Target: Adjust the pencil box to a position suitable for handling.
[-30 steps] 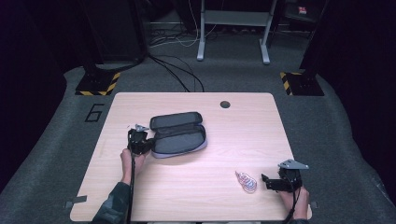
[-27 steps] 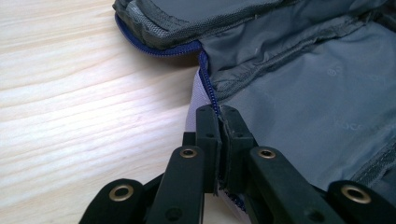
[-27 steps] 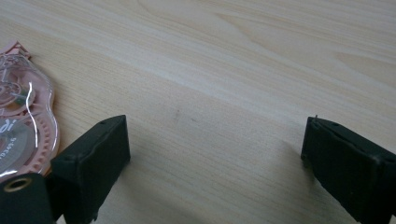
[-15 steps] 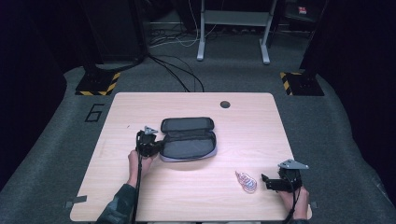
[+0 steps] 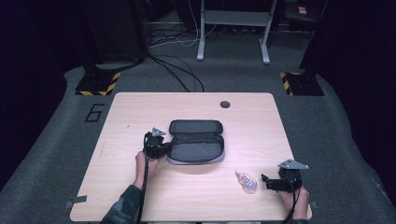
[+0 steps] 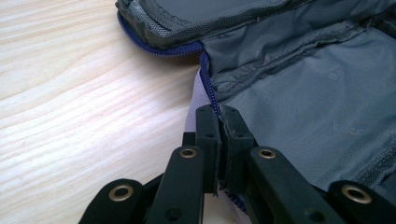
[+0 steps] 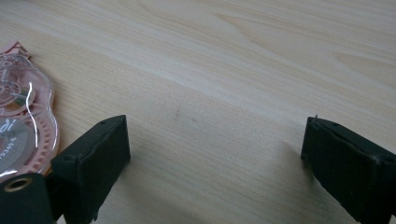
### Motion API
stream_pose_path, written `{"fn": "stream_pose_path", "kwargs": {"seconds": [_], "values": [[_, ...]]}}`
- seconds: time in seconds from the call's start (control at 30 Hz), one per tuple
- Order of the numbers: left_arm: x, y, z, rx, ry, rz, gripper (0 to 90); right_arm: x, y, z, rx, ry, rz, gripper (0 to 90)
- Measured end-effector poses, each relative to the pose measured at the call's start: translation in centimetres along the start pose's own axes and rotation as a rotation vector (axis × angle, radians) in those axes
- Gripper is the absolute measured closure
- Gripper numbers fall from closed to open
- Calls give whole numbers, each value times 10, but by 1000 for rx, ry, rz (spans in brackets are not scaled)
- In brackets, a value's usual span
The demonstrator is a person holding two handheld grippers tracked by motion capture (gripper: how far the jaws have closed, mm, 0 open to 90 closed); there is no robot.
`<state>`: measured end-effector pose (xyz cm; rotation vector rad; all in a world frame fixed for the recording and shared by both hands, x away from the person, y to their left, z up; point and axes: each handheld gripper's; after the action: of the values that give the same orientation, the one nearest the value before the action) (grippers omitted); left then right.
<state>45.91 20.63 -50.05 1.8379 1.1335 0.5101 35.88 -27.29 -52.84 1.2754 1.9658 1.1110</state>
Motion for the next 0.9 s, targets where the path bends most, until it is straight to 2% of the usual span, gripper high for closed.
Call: {"fn": "stream_pose_path", "kwargs": {"seconds": [0.27,0.33,0.43,0.47,0.53,0.63,0.67,0.77,0.9], "values": [[-10,3,7,-2,-22,-1,865,0,0,0,0,1,0,76],[-11,4,8,6,-28,18,863,0,0,0,-1,1,0,76],[-13,5,9,-5,-36,7,829,0,0,0,0,1,3,77],[-13,5,9,-9,-37,7,803,0,0,0,0,2,3,77],[-11,6,7,7,-46,14,681,0,0,0,0,2,2,78],[-11,7,4,-8,-30,-11,484,0,0,0,0,2,1,78],[-9,8,2,1,-33,3,434,0,0,0,-1,2,1,78],[-8,9,-3,-14,-44,-5,290,0,0,0,1,2,4,78],[-7,8,-9,-19,-41,-7,176,0,0,0,0,2,1,78]]}}
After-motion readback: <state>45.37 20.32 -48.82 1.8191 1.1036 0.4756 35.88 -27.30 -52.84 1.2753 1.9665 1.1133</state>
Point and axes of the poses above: each handheld gripper's, and its own axes: z roughly forward along the jaws, y roughly out of its top, x roughly to its left, and after that the axes turned 12 degrees about -x, right-handed
